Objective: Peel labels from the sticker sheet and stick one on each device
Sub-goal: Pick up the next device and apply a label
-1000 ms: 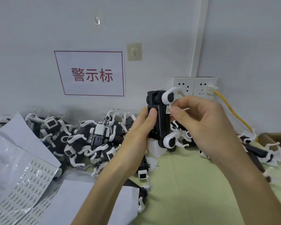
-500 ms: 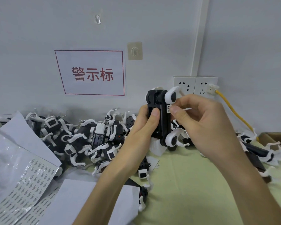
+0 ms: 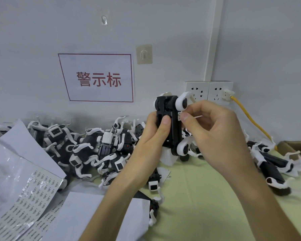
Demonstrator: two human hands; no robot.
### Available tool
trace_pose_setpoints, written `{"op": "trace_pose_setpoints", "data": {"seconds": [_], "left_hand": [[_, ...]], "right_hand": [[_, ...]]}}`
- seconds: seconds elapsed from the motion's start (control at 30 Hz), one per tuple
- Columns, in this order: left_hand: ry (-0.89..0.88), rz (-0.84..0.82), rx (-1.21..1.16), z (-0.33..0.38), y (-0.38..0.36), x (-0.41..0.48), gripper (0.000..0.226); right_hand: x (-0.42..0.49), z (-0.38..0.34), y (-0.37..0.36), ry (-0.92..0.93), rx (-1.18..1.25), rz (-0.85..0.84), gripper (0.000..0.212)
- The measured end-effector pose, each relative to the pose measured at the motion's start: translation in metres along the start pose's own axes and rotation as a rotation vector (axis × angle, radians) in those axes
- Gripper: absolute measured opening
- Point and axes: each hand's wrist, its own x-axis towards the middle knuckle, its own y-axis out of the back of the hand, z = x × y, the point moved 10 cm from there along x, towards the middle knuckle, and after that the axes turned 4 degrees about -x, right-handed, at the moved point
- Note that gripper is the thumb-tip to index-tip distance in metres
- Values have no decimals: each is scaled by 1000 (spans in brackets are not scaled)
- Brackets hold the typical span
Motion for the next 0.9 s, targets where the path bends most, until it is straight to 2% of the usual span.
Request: {"op": "trace_pose_setpoints", "data": {"seconds": [0.3, 0.9], "left_hand": [[-21, 1, 22, 5, 1, -1, 41], [-50, 1, 54, 9, 1, -1, 36]], "right_hand": [[-1, -2, 0, -2, 4, 31, 14], [-2, -2, 2, -3, -24, 48, 13]]}}
